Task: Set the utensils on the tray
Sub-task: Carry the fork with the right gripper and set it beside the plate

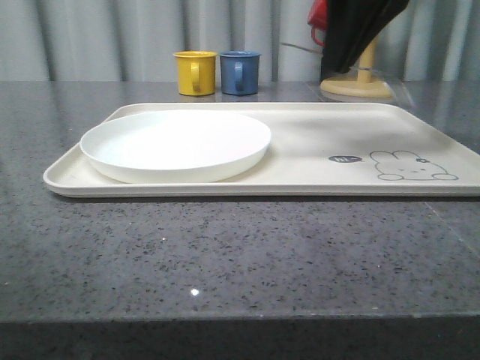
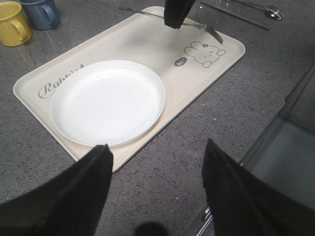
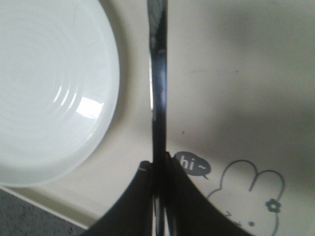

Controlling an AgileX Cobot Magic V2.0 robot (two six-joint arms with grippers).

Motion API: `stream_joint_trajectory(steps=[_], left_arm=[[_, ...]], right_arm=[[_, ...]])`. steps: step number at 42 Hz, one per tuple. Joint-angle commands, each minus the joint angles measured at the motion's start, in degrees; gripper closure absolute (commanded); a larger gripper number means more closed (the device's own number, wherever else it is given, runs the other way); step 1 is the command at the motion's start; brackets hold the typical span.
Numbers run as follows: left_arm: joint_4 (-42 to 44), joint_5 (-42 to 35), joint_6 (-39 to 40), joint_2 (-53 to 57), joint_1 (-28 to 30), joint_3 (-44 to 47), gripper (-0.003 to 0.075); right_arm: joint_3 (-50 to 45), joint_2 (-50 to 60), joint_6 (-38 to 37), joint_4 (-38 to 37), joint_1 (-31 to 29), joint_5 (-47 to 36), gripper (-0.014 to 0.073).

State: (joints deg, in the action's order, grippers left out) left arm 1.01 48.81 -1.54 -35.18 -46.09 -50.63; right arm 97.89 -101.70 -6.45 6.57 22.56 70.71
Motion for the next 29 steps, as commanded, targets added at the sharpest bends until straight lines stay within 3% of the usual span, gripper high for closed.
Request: stream_joint_trajectory(steps=[1, 6, 24, 29], left_arm=[[-0.2, -4.2, 0.6, -0.2, -0.5, -1.5, 0.0311], [-0.2, -4.2, 0.6, -0.2, -0.5, -1.5, 0.0311], [-0.2, -4.2, 0.6, -0.2, -0.5, -1.5, 0.0311], [-0.2, -4.2, 0.6, -0.2, -0.5, -1.5, 0.0311]], right_arm=[[2.2, 0.5, -9.0, -0.2, 0.2, 2.4, 0.0659], [2.1, -1.9, -15.1, 0.6, 0.2, -1.7, 0.0659], [2.1, -8.0, -17.3, 1.4, 0.2, -8.6, 0.0657], [2.1, -8.1, -17.3, 1.5, 0.2, -8.5, 0.0585]])
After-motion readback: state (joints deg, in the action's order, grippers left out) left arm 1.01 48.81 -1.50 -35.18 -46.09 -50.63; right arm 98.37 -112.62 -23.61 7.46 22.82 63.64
